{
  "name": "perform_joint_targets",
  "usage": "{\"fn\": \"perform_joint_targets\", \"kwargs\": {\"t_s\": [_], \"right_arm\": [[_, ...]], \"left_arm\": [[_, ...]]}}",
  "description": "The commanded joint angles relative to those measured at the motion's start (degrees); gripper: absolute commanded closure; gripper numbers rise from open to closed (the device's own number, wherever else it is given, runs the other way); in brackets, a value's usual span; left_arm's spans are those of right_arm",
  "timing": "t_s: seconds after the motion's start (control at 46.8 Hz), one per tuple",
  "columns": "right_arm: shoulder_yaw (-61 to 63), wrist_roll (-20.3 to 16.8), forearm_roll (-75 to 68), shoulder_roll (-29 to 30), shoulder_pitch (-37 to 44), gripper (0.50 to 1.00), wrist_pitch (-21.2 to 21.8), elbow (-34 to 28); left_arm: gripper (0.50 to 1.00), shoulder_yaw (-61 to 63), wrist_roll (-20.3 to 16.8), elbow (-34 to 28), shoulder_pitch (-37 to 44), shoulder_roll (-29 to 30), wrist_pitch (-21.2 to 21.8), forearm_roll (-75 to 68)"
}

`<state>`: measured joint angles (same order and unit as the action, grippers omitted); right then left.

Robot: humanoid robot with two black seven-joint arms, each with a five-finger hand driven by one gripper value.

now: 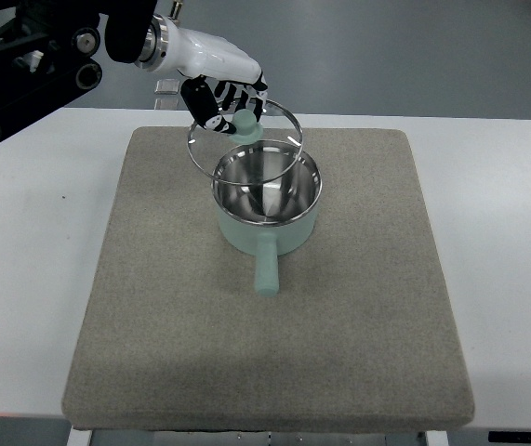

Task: Place lid left of pot with left hand
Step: 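Lift the glass lid off the saucepan with the left hand, then lower the lid onto the pad beside the saucepan and release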

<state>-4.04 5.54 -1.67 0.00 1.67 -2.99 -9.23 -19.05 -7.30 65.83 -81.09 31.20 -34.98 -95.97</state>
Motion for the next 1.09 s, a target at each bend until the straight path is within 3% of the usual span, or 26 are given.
{"fn": "perform_joint_targets", "kwargs": {"t_s": [0.0, 0.299, 0.663, 0.962, 1.069], "right_arm": [[0.0, 0.0, 0.0, 0.0, 0.0, 0.579, 0.0, 0.0], [0.0, 0.0, 0.0, 0.0, 0.0, 0.577, 0.0, 0.0], [0.0, 0.0, 0.0, 0.0, 0.0, 0.579, 0.0, 0.0], [0.0, 0.0, 0.0, 0.0, 0.0, 0.579, 0.0, 0.0], [0.0, 0.0, 0.0, 0.0, 0.0, 0.579, 0.0, 0.0]], "left_arm": [[1.000, 0.1, 0.0, 0.9, 0.8, 3.5, 0.0, -0.1], [1.000, -1.2, 0.0, 0.5, 6.5, 10.5, 0.0, -0.6], [1.000, -3.5, 0.0, -0.9, 13.9, 10.2, 1.4, -2.6], [1.000, -4.7, 0.0, -2.7, 18.3, 9.3, 8.8, -2.5], [0.907, -4.6, 0.0, -3.9, 19.0, 7.8, 10.0, -2.4]]}}
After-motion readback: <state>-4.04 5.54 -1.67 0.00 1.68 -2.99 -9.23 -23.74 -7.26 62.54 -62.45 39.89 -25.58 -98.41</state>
